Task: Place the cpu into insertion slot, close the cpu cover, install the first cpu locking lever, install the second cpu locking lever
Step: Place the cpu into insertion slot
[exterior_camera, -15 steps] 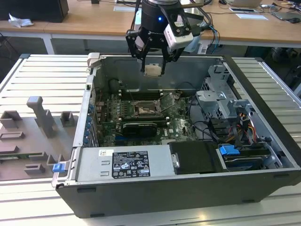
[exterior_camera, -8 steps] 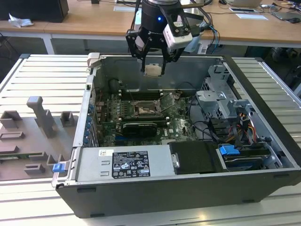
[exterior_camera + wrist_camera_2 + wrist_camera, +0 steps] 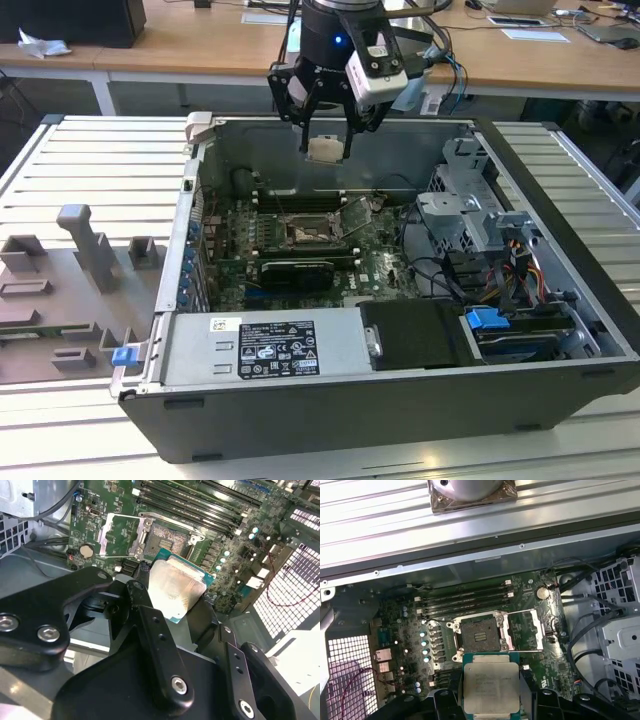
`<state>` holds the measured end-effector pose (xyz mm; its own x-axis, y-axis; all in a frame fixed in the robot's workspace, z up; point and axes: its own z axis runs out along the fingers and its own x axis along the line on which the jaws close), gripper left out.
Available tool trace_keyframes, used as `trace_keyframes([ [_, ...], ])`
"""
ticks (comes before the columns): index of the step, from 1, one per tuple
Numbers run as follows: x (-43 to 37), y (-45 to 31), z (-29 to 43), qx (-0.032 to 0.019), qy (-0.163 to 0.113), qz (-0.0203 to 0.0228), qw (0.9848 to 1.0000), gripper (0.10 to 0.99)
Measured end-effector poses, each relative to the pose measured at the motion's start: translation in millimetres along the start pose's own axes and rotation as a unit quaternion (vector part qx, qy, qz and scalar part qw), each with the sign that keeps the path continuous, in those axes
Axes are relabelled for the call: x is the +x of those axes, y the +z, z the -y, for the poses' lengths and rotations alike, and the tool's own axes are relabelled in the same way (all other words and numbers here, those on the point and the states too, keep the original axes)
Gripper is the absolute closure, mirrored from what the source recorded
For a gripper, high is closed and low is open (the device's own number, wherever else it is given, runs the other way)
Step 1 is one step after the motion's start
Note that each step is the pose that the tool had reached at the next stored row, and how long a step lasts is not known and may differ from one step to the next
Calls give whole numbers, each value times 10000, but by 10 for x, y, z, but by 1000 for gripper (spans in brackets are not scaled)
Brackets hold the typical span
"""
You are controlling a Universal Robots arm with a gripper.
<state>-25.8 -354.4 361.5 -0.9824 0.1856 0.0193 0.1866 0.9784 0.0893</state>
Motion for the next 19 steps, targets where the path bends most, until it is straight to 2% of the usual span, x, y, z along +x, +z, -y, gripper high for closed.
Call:
trace_keyframes([
  [12, 0, 1, 0, -3, 217, 19, 9998, 545],
  [19, 0, 4, 0, -4, 423, 39, 9991, 545],
])
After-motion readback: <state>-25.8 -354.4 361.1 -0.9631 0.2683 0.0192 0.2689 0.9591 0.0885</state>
